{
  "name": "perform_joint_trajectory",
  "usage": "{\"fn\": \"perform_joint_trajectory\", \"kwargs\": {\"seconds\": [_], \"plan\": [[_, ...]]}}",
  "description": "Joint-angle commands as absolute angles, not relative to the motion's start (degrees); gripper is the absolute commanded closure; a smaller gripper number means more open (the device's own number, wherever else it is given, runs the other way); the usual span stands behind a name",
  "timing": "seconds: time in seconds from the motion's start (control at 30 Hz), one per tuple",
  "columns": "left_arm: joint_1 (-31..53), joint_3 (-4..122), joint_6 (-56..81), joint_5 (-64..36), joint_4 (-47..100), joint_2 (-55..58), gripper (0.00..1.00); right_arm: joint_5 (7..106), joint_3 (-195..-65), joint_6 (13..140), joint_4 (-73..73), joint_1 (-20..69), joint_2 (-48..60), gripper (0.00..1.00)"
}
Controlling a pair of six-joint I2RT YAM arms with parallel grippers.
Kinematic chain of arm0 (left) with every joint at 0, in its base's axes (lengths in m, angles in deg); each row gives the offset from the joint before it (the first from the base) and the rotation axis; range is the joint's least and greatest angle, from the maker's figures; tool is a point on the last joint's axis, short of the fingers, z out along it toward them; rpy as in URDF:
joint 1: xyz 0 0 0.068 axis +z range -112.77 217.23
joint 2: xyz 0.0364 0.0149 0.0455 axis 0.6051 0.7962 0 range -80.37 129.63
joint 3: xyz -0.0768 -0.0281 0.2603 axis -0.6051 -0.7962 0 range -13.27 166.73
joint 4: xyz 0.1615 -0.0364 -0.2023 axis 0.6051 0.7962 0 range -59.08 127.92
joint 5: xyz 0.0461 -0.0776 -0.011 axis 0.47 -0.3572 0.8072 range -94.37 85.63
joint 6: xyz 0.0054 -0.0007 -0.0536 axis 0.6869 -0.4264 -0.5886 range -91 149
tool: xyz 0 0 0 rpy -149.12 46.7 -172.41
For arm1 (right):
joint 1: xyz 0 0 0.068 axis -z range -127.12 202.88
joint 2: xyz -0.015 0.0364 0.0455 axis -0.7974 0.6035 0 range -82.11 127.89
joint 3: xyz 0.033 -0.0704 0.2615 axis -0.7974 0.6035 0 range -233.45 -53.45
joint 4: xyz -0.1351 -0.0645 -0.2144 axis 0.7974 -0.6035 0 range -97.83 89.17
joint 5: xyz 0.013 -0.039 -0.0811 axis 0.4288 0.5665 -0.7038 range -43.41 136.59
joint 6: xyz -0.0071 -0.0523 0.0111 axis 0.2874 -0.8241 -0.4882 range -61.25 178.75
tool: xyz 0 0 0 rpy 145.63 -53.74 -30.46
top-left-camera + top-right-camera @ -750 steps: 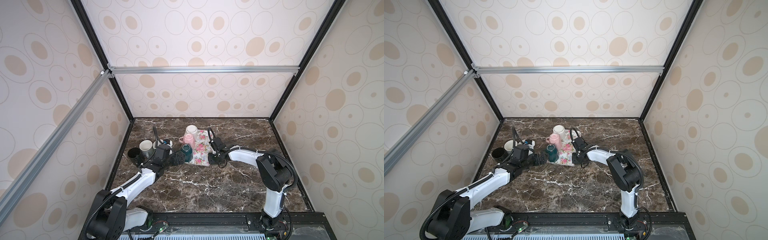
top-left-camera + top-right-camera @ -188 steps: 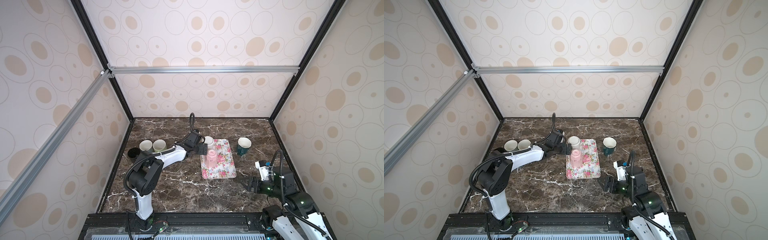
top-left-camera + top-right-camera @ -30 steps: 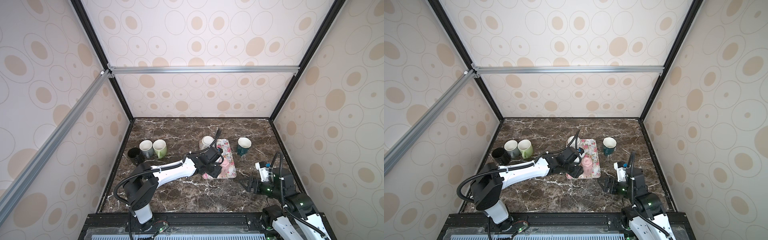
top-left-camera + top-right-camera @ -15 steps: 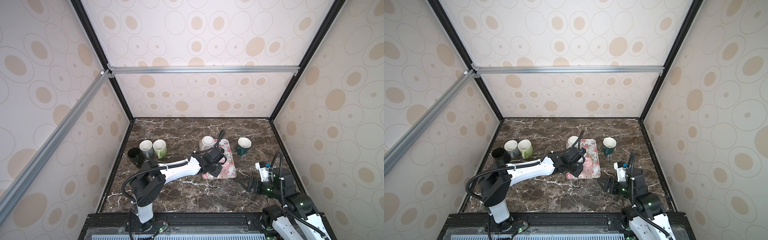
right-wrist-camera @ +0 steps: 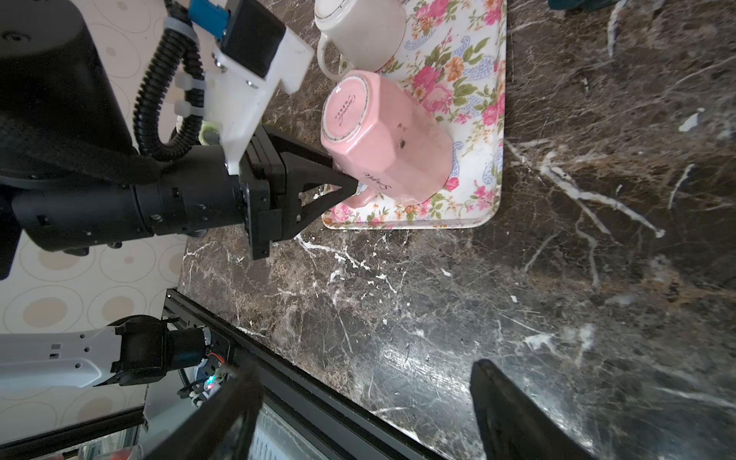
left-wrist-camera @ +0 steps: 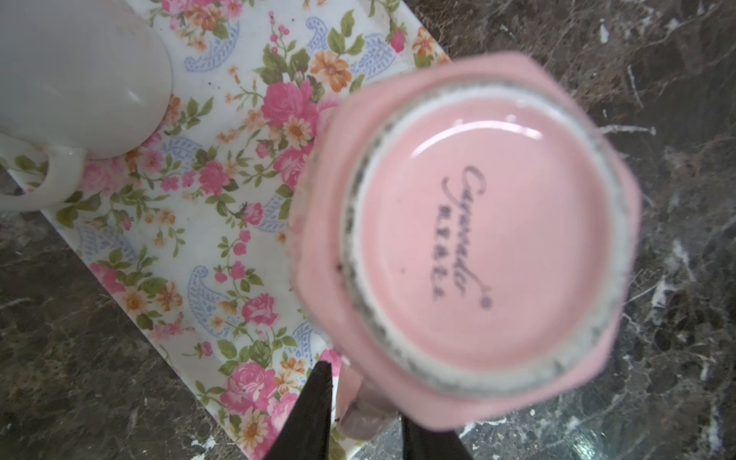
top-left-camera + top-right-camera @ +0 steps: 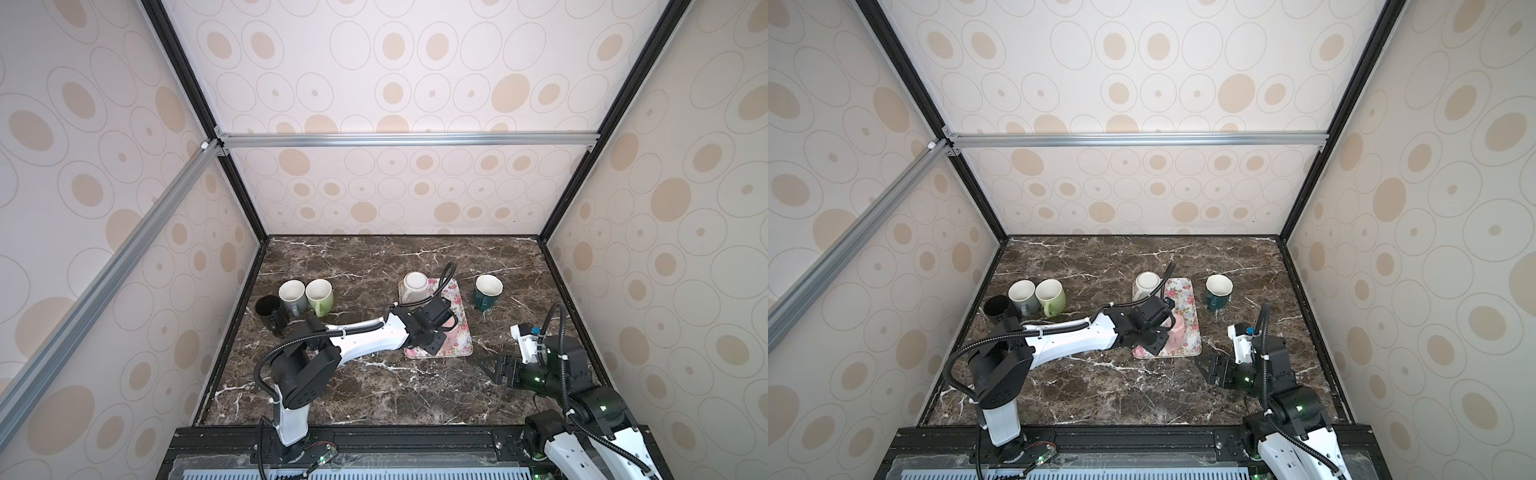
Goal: Turn the mug right side up
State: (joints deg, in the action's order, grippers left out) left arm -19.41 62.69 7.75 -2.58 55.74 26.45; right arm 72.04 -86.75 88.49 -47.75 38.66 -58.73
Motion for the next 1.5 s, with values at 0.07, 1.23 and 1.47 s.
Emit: {"fn": "perform_joint_trajectory", "kwargs": {"seconds": [0.07,1.23,1.47], "plan": [[-19.9,66.5,8.6,-1.0,57.4,27.8,0.77,71.7,-86.6,88.4,-47.4,39.0,-58.6,0.15],[-19.7,76.0,6.9,6.2,65.3,35.3,1.00,72.5,-86.7,88.0,-47.4,39.0,-58.7,0.15],[-19.4,75.3,5.9,7.4,64.6,31.4,1.00,71.9,-87.2,88.0,-47.8,39.0,-57.9,0.15]]}}
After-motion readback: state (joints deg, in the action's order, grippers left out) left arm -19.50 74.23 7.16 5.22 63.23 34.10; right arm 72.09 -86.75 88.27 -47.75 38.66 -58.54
